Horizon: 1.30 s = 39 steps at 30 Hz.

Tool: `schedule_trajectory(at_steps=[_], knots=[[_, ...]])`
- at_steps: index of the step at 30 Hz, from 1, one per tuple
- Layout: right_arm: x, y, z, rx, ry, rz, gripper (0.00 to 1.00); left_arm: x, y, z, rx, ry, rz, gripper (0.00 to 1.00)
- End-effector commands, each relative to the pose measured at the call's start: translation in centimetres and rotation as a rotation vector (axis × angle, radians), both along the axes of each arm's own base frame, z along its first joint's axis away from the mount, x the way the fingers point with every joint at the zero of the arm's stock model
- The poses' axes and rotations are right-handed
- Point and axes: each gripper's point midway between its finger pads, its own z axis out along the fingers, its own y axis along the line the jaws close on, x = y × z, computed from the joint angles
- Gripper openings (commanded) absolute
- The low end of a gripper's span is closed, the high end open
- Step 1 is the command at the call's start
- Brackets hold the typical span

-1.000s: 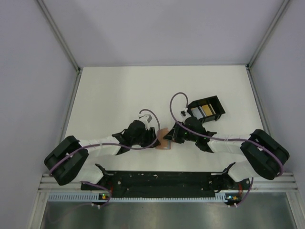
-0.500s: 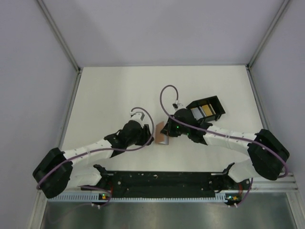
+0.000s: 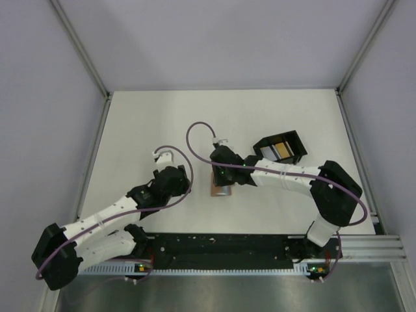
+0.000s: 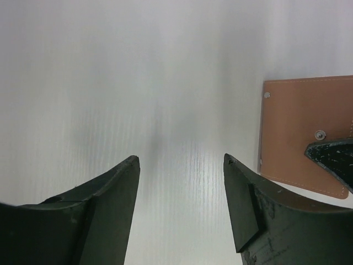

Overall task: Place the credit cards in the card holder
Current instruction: Open the card holder at the center of the board, then move the storage box to the center of the board.

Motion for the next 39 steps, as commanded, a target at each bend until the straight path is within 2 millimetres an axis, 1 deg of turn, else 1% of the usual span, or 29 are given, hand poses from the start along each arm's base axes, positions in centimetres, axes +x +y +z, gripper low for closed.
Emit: schedule_trajectory(at_steps=[1,3,5,6,8,9,10,11,12,13,14,16,17,18,19,20,21,22,23,24,25,26,28,31,32,33,34,36,39], knots=[[0.4,2.8,4.3,0.088,-0.053,0.088,0.40,0.3,0.3,0.8,0.015,-0.017,0.006,0.68],[1.1,2.6,6.3,0.124,-0.087,0.083,0.48,0.7,-0.3,1.6,0.012,-0.026,-0.023,0.71],[1.9,1.3,8.2,0.160,-0.111,0.066,0.51,1.3,-0.8,3.0,0.009,-0.052,-0.038,0.78],[2.6,0.1,9.2,0.180,-0.127,0.044,0.52,1.7,-1.1,3.7,0.007,-0.069,-0.049,0.82],[3.8,-2.4,10.5,0.210,-0.144,0.003,0.52,2.7,-2.2,5.4,-0.010,-0.104,-0.086,0.87],[4.8,-4.1,11.2,0.218,-0.163,-0.037,0.52,3.3,-2.8,6.5,-0.021,-0.125,-0.100,0.88],[5.4,-5.7,11.5,0.218,-0.170,-0.066,0.52,3.9,-3.6,7.4,-0.030,-0.139,-0.123,0.90],[6.7,-7.8,12.2,0.226,-0.188,-0.113,0.52,4.5,-4.4,8.1,-0.035,-0.147,-0.143,0.93],[7.5,-9.6,12.3,0.221,-0.195,-0.143,0.52,5.2,-5.4,9.1,-0.048,-0.161,-0.170,0.94],[8.1,-10.8,12.4,0.219,-0.193,-0.154,0.53,5.9,-6.4,9.8,-0.057,-0.168,-0.200,0.95],[8.9,-12.6,12.2,0.200,-0.190,-0.188,0.53,6.7,-7.6,10.9,-0.066,-0.186,-0.234,0.95],[10.4,-15.5,11.9,0.188,-0.182,-0.232,0.54,8.1,-9.8,11.6,-0.062,-0.181,-0.311,0.95],[11.2,-16.6,11.7,0.198,-0.169,-0.242,0.54,8.8,-10.9,12.4,-0.066,-0.187,-0.347,0.95],[11.7,-17.3,11.3,0.211,-0.143,-0.238,0.54,9.4,-11.9,12.2,-0.065,-0.173,-0.376,0.95],[12.5,-18.2,10.7,0.213,-0.119,-0.236,0.54,10.0,-13.0,12.7,-0.071,-0.179,-0.410,0.95],[13.2,-19.0,10.3,0.203,-0.105,-0.244,0.54,10.7,-14.1,12.7,-0.078,-0.172,-0.439,0.95],[13.8,-19.8,9.4,0.175,-0.081,-0.262,0.54,11.5,-15.3,13.1,-0.092,-0.173,-0.455,0.95],[14.4,-20.4,8.7,0.159,-0.058,-0.264,0.55,12.2,-16.4,12.6,-0.103,-0.163,-0.475,0.95],[14.9,-20.9,8.5,0.143,-0.050,-0.261,0.55,12.4,-17.9,12.5,-0.134,-0.152,-0.525,0.95],[15.3,-21.5,7.8,0.114,-0.032,-0.277,0.55,12.7,-18.9,11.9,-0.142,-0.136,-0.555,0.95],[15.8,-21.9,7.6,0.095,-0.036,-0.283,0.55,12.8,-20.0,12.1,-0.172,-0.125,-0.585,0.95],[16.2,-22.4,7.2,0.067,-0.035,-0.283,0.55,13.0,-20.9,11.9,-0.198,-0.118,-0.603,0.95],[17.2,-23.6,6.9,0.005,-0.052,-0.311,0.58,13.7,-22.2,11.3,-0.238,-0.105,-0.601,0.95],[18.0,-25.0,5.8,-0.069,-0.026,-0.318,0.63,14.5,-23.8,10.0,-0.284,-0.070,-0.601,0.95],[17.8,-25.6,4.8,-0.096,0.012,-0.321,0.63,14.6,-24.2,9.5,-0.301,-0.054,-0.597,0.94],[17.9,-26.1,4.5,-0.110,0.024,-0.324,0.63,14.6,-24.6,8.9,-0.324,-0.037,-0.597,0.94],[17.8,-26.4,3.6,-0.120,0.047,-0.323,0.63,14.6,-24.9,8.2,-0.338,-0.023,-0.592,0.94],[17.7,-26.6,2.5,-0.121,0.081,-0.322,0.64,14.6,-25.4,7.0,-0.368,0.014,-0.586,0.93],[17.6,-27.3,1.4,-0.144,0.107,-0.331,0.65,14.8,-26.7,6.2,-0.429,0.033,-0.589,0.92]])
